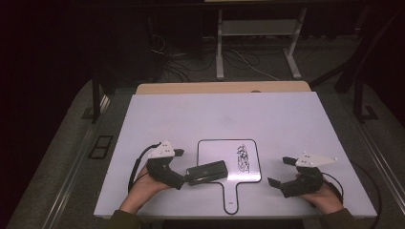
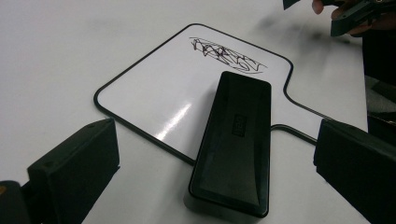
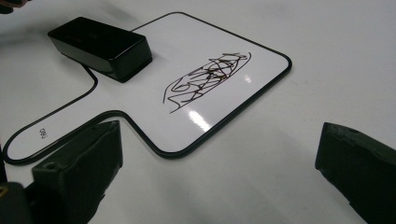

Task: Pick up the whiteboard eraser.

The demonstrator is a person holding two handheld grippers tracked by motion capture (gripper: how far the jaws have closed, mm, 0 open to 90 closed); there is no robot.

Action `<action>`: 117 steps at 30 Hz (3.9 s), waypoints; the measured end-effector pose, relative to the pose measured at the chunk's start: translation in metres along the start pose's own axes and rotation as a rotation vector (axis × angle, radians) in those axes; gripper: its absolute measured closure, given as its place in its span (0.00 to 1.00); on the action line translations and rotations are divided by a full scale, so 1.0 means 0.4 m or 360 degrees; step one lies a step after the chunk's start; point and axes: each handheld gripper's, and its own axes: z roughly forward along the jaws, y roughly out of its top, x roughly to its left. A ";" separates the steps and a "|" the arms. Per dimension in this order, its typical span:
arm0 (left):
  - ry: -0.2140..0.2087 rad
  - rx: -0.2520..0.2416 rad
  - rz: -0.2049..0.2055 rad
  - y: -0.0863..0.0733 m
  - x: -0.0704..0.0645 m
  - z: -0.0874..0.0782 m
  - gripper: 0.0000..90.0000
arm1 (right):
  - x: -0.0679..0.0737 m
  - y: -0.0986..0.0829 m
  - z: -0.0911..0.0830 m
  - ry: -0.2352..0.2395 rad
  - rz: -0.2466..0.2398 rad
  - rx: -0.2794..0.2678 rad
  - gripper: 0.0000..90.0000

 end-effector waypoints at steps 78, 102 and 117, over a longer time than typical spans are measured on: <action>-0.0103 0.0464 0.0325 0.058 -0.044 0.174 0.26 | 0.001 -0.002 0.000 0.0006 0.0000 -0.0003 0.00; -0.0133 0.0499 0.0340 0.051 -0.042 0.177 0.39 | 0.000 -0.002 -0.002 0.0008 0.0007 -0.0001 0.00; -0.0143 0.0505 0.0344 0.049 -0.039 0.176 0.40 | -0.001 -0.002 -0.003 0.0009 0.0007 -0.0005 0.00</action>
